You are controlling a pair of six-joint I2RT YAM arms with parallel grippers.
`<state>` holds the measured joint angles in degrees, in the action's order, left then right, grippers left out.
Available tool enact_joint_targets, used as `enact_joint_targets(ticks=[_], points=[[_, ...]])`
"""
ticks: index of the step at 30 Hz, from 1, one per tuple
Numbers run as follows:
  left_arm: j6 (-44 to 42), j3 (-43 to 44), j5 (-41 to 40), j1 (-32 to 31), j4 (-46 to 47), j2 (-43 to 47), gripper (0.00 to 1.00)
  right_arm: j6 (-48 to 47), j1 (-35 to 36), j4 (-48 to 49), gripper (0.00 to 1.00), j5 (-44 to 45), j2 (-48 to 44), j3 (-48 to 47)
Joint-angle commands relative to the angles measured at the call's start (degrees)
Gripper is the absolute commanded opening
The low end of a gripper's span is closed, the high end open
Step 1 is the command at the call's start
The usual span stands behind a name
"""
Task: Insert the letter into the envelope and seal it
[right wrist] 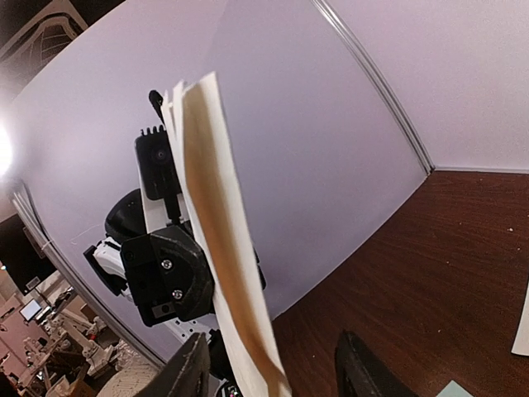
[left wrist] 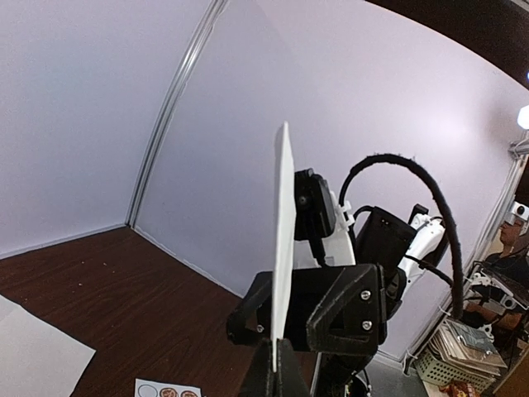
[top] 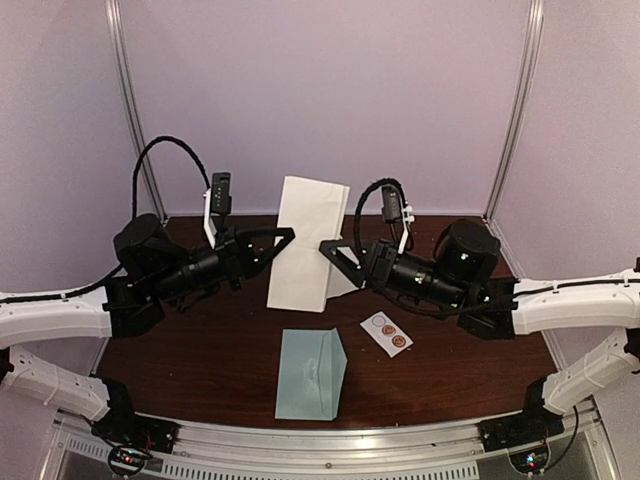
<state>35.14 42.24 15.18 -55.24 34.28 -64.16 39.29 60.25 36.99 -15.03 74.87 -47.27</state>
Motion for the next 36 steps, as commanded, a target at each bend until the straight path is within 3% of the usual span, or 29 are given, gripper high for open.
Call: enact_joint_targets(ticks=[1, 5, 9, 10, 11, 16, 19, 25, 30, 36], points=[[1.25, -0.85, -0.37, -0.39, 4.76, 0.37, 0.00, -0.02, 0.91, 3.43, 0.46, -2.97, 1.19, -2.18], [1.40, -1.18, -0.54, -0.34, 4.93, 0.26, 0.00, 0.21, 1.03, 4.57, 0.31, -3.21, 1.84, -2.57], [1.51, -1.35, -0.63, -0.35, 3.73, 0.11, 0.00, 0.30, 1.08, 4.69, 0.03, -2.60, 1.80, -2.36], [1.54, -1.43, -0.75, -0.39, 3.16, 0.09, 0.00, 0.34, 1.05, 4.45, 0.00, -2.13, 1.60, -2.19], [1.67, -1.58, -0.88, -0.39, 2.59, 0.05, 0.00, 0.23, 1.02, 3.92, 0.00, -1.25, 1.25, -2.03], [3.44, -4.07, -5.82, -0.29, -4.85, 1.31, 0.43, 1.02, 0.95, -5.46, 0.00, 5.64, -1.47, -1.40], [5.32, -5.66, -8.50, -0.22, -11.96, 1.75, 0.53, 3.31, 0.92, -15.01, 0.00, 7.89, -2.18, -1.40], [13.20, -10.47, -10.41, 0.27, -21.82, 1.56, 0.64, 11.66, 1.01, -31.14, 0.00, 2.90, -1.40, -0.58], [18.74, -15.11, -7.86, 0.54, -22.06, 1.39, 0.65, 18.73, 1.35, -32.20, 0.00, -1.78, -0.73, 3.63], [19.57, -17.00, -3.85, 0.55, -20.75, -1.57, 0.67, 22.28, 2.04, -36.48, 0.00, -2.11, 2.86, 3.64]])
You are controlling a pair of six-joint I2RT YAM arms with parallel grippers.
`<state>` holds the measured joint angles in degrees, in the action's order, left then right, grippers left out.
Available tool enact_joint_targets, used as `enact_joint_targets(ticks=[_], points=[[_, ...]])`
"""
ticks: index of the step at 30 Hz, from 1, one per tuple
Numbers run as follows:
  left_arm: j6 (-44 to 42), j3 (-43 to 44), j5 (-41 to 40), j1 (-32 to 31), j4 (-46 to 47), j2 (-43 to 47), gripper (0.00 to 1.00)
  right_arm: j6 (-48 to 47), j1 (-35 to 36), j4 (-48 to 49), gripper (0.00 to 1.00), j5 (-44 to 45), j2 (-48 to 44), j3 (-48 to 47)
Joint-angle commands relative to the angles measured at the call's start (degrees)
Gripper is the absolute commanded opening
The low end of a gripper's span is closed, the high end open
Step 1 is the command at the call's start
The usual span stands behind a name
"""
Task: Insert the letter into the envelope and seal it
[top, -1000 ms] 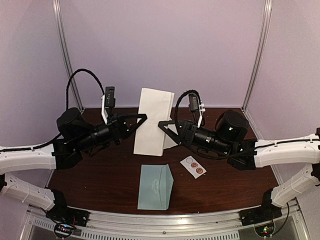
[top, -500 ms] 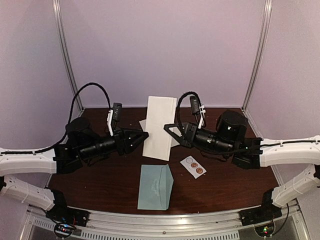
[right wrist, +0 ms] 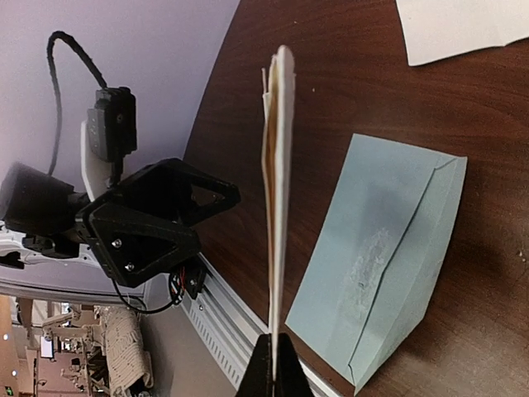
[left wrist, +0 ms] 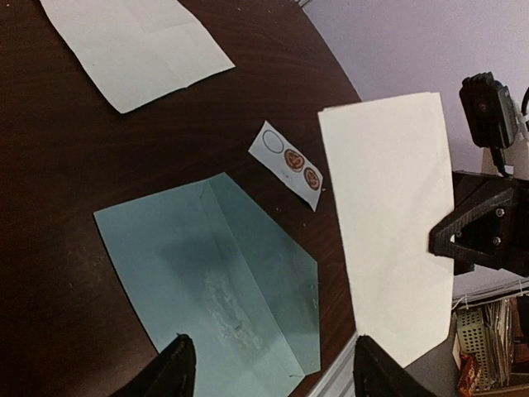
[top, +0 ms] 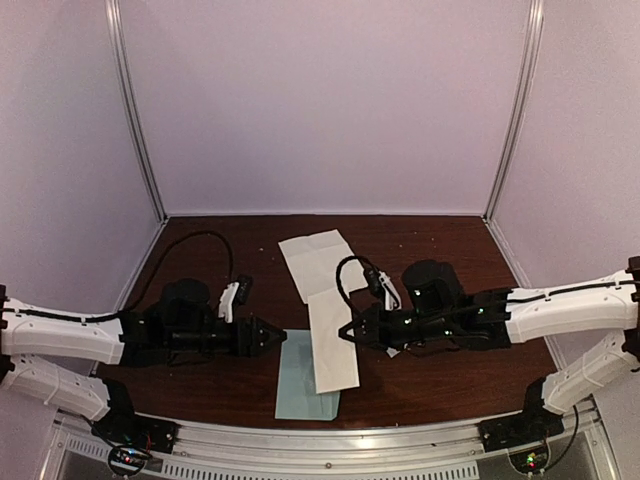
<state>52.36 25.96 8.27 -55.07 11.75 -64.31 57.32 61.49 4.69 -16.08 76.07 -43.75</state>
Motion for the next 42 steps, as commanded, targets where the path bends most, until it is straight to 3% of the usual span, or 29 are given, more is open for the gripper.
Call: enact_joint_targets(ticks=[1, 11, 22, 34, 42], points=[[2.37, -0.98, 3.08, 0.33, 1.85, -1.55, 0.67, 4.86, 0.79, -4.24, 0.00, -1.19, 2.01, 0.60], [2.33, -1.75, 4.24, 0.32, 1.88, -3.83, 0.68, 6.40, 0.82, -6.55, 0.00, 1.92, 8.70, 1.43], [8.51, -7.20, 3.53, 0.37, 6.90, -4.76, 0.68, 6.17, -0.44, -10.69, 0.00, 6.72, 11.85, 0.67], [7.97, -7.06, 4.88, 0.37, 11.99, -12.65, 0.50, 4.64, -1.66, -10.29, 0.00, 6.34, 12.44, -0.18], [7.52, -6.81, 5.51, 0.45, 13.04, -15.40, 0.47, 2.88, -2.25, -11.80, 0.00, 7.18, 14.00, -1.72]])
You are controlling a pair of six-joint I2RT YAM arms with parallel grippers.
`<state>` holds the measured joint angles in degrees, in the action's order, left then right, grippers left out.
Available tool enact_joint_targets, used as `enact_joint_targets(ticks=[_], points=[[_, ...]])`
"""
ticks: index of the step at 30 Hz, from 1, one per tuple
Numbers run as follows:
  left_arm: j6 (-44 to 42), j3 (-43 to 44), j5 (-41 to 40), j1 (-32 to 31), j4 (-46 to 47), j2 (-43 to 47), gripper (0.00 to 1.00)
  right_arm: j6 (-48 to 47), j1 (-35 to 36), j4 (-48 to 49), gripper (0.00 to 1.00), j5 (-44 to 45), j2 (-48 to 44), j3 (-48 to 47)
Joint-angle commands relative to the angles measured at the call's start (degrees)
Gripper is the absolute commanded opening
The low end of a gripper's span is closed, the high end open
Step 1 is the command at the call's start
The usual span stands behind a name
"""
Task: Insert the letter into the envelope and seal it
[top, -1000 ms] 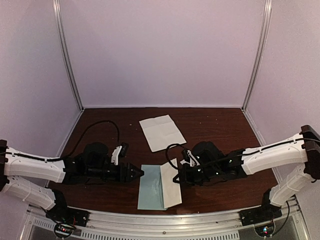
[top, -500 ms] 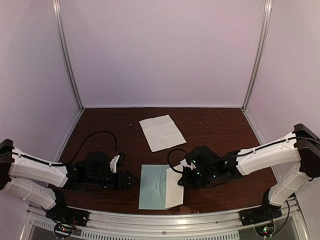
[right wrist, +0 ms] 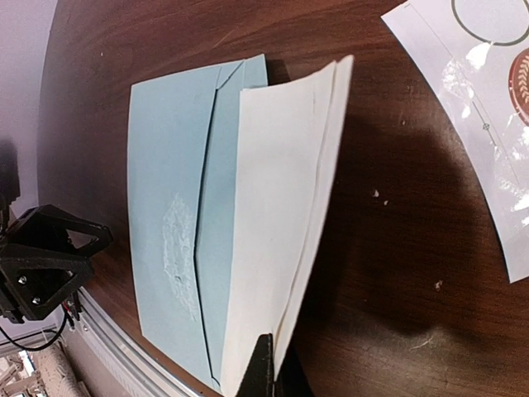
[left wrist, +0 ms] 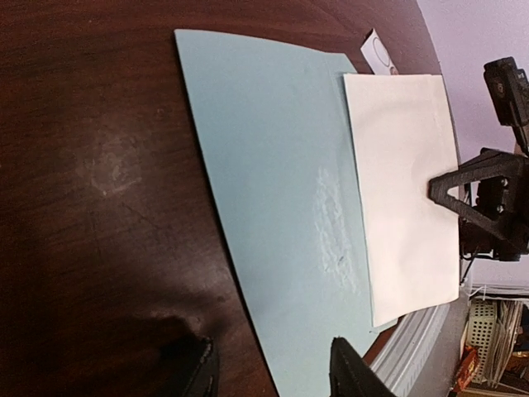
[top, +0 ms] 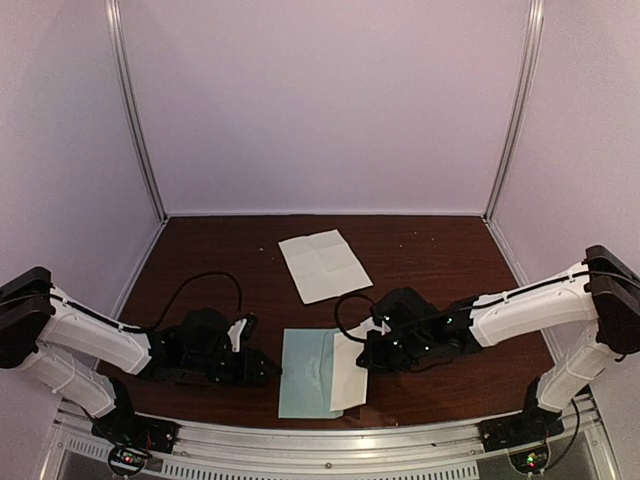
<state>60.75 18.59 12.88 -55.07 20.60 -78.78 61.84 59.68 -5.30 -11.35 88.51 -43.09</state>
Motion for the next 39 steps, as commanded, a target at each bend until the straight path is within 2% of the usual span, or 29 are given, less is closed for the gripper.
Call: enact_joint_targets(ticks=[1, 10, 31, 39], points=[[-0.86, 0.57, 1.00, 0.41, 4.49, -1.12, 0.46, -1.90, -0.44, -1.95, 0.00, 2.48, 2.03, -2.76], [-0.65, 0.57, 2.47, 0.47, 7.07, -4.36, 0.40, -3.12, -0.44, -2.52, 0.00, 2.33, 4.54, -4.37], [-0.19, 1.09, 5.55, 0.41, 11.04, -8.15, 0.37, -2.64, -0.44, 2.73, 0.00, -0.93, 6.47, -4.45], [0.36, 0.97, 5.67, 0.41, 11.66, -8.25, 0.36, -1.86, -0.49, 1.80, 0.00, -0.18, 5.73, -4.33]])
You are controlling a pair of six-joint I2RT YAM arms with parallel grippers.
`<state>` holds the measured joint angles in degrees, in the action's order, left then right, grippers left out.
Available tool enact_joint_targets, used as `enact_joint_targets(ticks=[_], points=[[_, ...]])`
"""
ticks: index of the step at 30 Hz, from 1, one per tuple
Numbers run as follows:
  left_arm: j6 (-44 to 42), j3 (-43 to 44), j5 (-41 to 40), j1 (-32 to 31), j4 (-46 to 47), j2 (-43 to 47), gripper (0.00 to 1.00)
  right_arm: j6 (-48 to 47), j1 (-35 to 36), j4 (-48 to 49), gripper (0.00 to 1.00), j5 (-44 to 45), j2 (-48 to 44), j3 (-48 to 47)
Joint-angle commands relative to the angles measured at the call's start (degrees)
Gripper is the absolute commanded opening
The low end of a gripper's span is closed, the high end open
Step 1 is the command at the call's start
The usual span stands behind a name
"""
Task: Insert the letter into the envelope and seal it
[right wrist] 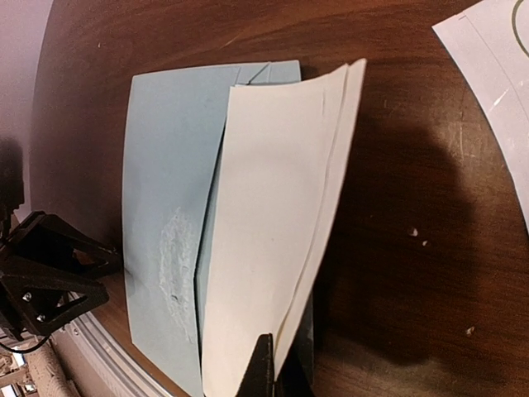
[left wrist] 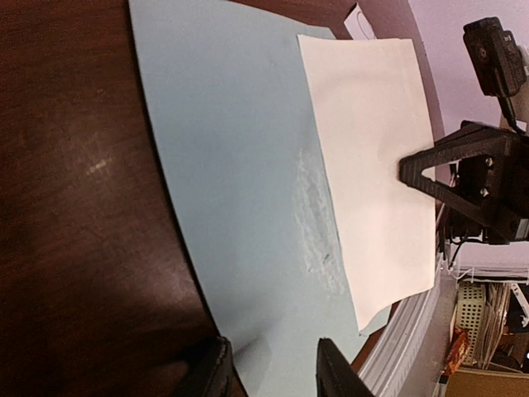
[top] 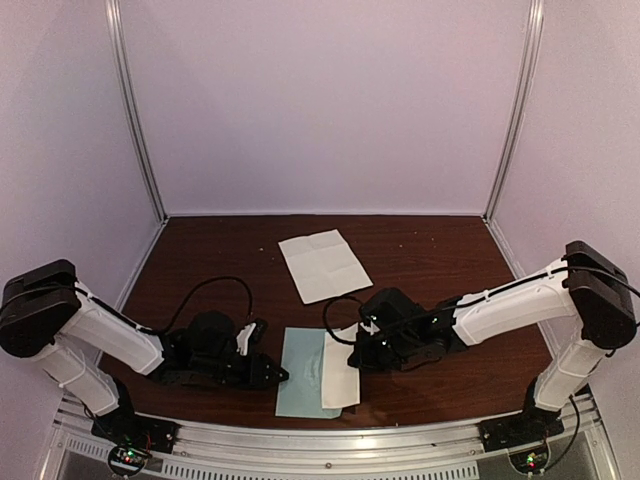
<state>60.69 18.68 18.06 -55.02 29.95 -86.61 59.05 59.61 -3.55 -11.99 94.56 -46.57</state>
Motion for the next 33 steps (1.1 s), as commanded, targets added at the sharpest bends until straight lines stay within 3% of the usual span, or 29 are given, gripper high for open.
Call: enact_joint_targets(ticks=[1, 33], points=[[0.52, 0.76, 0.33, 0.40, 2.30, -0.19, 0.36, 1.11, -0.40, -0.26, 0.00, 0.54, -0.61, -0.77], [0.61, 1.31, 0.12, 0.41, 2.65, -1.05, 0.36, 4.69, 0.06, -2.64, 0.00, -2.51, -4.21, 2.36]])
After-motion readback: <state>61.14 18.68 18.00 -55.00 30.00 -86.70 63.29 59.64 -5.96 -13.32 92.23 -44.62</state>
